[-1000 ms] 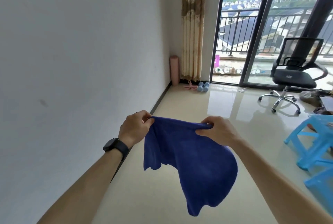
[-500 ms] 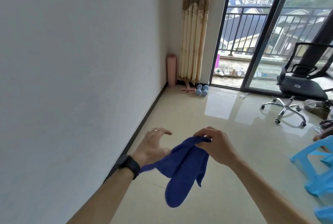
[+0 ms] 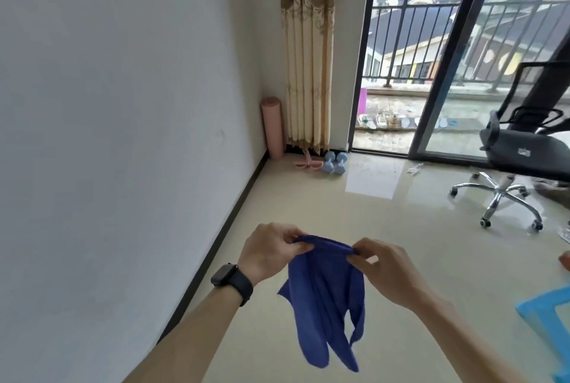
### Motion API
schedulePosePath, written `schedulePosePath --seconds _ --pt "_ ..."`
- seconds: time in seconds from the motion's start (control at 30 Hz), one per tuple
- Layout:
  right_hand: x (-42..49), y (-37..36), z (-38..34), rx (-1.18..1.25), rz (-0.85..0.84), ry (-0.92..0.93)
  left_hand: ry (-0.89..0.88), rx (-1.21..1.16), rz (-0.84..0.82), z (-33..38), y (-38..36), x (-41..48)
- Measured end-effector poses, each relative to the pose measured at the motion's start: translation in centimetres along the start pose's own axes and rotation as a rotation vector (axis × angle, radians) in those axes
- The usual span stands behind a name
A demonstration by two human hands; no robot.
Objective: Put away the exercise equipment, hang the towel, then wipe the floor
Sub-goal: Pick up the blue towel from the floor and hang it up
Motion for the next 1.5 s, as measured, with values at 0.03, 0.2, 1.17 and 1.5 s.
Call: schedulePosePath --seconds 0.03,0.2,1.17,1.5 --pt "2.0 1.0 0.7 0.043 0.007 -0.014 0.013 0.022 0.026 0.0 0.2 2.3" --pt "11.4 3.6 1.3 0.174 0.059 -0.014 0.024 0.087 0.077 0.2 0.4 12.1" --pt "83.6 15.1 9.5 -0.194 -0.057 0.305 0.407 0.523 0.212 -11.6 16.4 76.9" --pt "107.1 16.8 1.3 -0.149 -0.205 0.619 0.609 0.431 0.472 -11.2 25.1 87.8"
Point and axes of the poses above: each hand's wrist, its own x-axis towards the middle knuckle, its own y-axis out of the back of the hand, z = x × y, the point moved 3 cm from there along x, towards the middle knuckle, and after that the axes turned 1 degree about -x, right-handed, at the moved point
